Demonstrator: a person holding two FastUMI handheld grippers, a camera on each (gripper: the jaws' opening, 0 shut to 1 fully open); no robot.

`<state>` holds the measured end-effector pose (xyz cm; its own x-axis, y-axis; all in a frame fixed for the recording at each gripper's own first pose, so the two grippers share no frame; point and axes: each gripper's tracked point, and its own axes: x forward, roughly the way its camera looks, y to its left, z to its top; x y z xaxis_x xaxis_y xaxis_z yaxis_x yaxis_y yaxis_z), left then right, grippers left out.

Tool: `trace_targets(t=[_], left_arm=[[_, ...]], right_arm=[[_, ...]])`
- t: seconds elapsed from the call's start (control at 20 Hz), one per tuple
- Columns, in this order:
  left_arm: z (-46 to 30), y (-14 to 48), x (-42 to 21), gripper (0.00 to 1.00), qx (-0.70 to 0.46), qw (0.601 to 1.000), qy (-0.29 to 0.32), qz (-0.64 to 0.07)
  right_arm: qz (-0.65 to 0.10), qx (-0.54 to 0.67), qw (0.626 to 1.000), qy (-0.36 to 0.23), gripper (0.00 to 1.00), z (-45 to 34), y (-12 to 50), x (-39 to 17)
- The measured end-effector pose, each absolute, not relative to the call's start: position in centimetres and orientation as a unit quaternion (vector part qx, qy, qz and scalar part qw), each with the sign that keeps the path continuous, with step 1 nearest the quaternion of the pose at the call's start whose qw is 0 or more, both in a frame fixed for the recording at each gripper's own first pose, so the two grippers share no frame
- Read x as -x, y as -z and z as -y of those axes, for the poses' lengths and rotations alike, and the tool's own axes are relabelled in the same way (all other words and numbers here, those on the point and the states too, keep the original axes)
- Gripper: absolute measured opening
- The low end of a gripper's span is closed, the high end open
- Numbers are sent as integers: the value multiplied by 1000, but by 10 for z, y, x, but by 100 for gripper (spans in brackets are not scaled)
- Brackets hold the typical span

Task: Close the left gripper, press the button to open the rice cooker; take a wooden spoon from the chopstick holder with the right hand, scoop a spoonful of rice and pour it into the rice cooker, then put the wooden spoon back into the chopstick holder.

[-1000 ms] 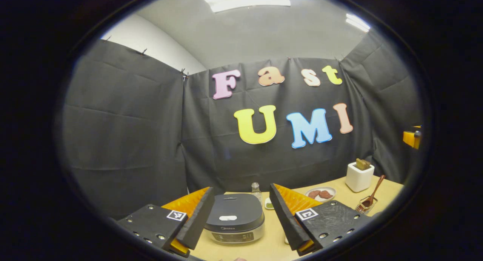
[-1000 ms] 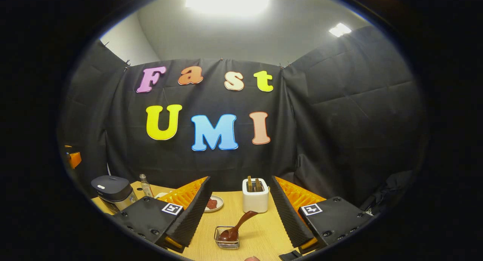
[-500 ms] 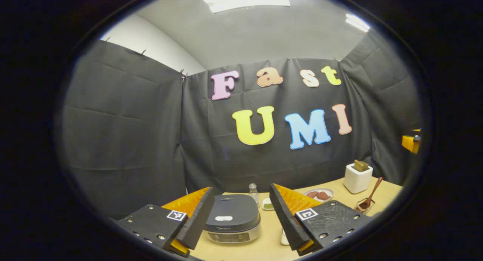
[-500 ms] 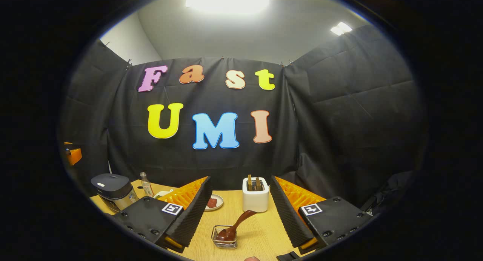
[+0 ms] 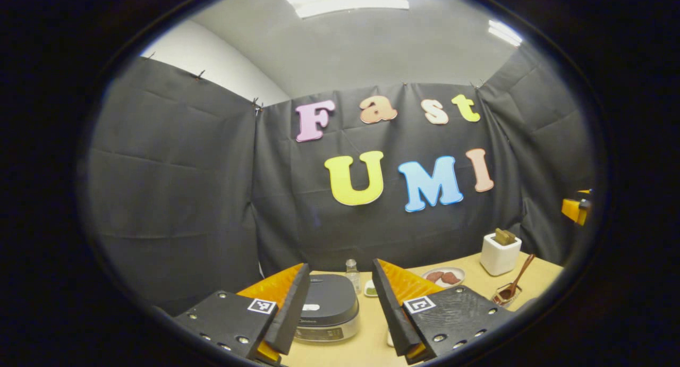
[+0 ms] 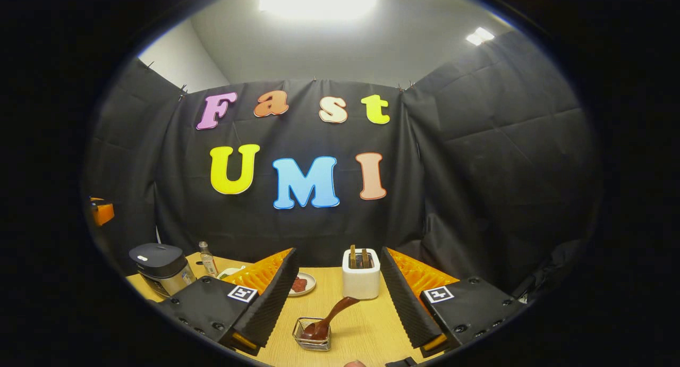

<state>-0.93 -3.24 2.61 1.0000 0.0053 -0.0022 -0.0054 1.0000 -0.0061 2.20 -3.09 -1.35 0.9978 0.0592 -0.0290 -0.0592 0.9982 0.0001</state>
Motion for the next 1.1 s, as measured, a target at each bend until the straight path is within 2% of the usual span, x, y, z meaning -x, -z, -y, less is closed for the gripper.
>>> trace_targets(t=[0.1,0.15,0.2,0.3,0.4,0.55,0.6,0.65,1.1], left_arm=[[34,-26,9,41,11,1000,-1,-7],[34,-23,11,50,15,1000,0,-10],[33,-24,11,50,16,1000,-4,-10],[30,-23,10,31,22,1000,-2,-13],[32,-23,9,32,28,1000,3,-15],[14,-29,5,7,27,999,-30,-7],[16,-29,3,2,36,999,-24,-9],[21,-30,4,0,46,999,-19,-11],[-15,-15,-18,2,54,997,-32,-38]], right_arm=[[-13,0,999,-29,97,33,13,-24],[-12,0,999,-30,97,34,13,-25],[-12,1,999,-30,97,34,13,-25],[-12,3,999,-30,97,36,13,-26],[-11,1,999,-31,97,35,13,-28],[-8,4,999,-36,98,35,13,-30],[-6,7,999,-40,98,34,13,-31],[-5,9,999,-45,98,33,14,-32],[10,8,997,-74,96,22,16,-33]])
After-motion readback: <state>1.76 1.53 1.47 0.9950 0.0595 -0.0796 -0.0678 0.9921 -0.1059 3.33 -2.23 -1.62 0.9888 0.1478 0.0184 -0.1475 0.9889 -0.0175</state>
